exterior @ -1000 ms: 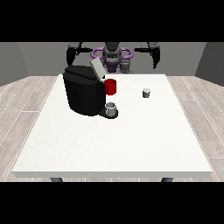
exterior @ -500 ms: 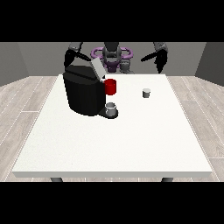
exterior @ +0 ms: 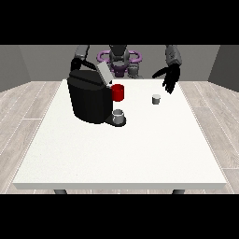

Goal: Insert the coffee pod into the coffee machine and close the lid

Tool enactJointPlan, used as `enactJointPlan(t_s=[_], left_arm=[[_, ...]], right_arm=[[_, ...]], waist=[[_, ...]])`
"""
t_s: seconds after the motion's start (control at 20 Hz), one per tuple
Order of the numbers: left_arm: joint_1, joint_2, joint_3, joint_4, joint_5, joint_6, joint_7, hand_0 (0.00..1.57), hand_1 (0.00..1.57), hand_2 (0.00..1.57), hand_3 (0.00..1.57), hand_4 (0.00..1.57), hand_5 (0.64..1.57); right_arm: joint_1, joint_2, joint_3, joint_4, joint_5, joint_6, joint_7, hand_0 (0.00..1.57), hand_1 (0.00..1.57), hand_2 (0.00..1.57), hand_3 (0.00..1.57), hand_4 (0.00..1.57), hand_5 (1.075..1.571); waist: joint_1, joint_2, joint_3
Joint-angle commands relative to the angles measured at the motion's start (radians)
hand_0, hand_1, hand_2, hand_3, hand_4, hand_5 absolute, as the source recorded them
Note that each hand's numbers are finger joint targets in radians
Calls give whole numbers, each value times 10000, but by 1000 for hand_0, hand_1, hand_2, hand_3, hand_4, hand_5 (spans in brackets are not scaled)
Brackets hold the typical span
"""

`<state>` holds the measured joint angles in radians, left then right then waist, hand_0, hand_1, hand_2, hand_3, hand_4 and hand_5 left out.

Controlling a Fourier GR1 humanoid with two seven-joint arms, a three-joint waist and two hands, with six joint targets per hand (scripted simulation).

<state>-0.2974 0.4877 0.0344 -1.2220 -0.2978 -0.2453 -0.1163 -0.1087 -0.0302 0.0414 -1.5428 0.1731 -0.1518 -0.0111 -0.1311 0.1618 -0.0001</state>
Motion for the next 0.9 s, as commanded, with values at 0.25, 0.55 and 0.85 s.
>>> enactJointPlan(t_s=[0.25, 0.55, 0.85], left_arm=[[-829, 161, -378, 1883, -1480, 338, -988, 0, 0, 0, 0, 0, 1571], [-1583, -918, -784, 2444, -2509, 1509, -586, 488, 488, 724, 486, 0, 1571], [-2004, -801, -940, 3156, -3587, 2626, -1321, 1071, 1071, 1107, 914, 448, 1571]], right_arm=[[-1336, -94, -550, 596, -646, 311, 736, 0, 0, 0, 0, 0, 1571], [-1406, 290, -253, 1820, -93, -291, -157, 0, 0, 0, 0, 0, 1571], [-1365, 192, -95, 2066, 79, -184, -163, 0, 0, 0, 0, 0, 1571]], waist=[[99, 776, -2], [319, 524, 2], [14, 738, -1]])
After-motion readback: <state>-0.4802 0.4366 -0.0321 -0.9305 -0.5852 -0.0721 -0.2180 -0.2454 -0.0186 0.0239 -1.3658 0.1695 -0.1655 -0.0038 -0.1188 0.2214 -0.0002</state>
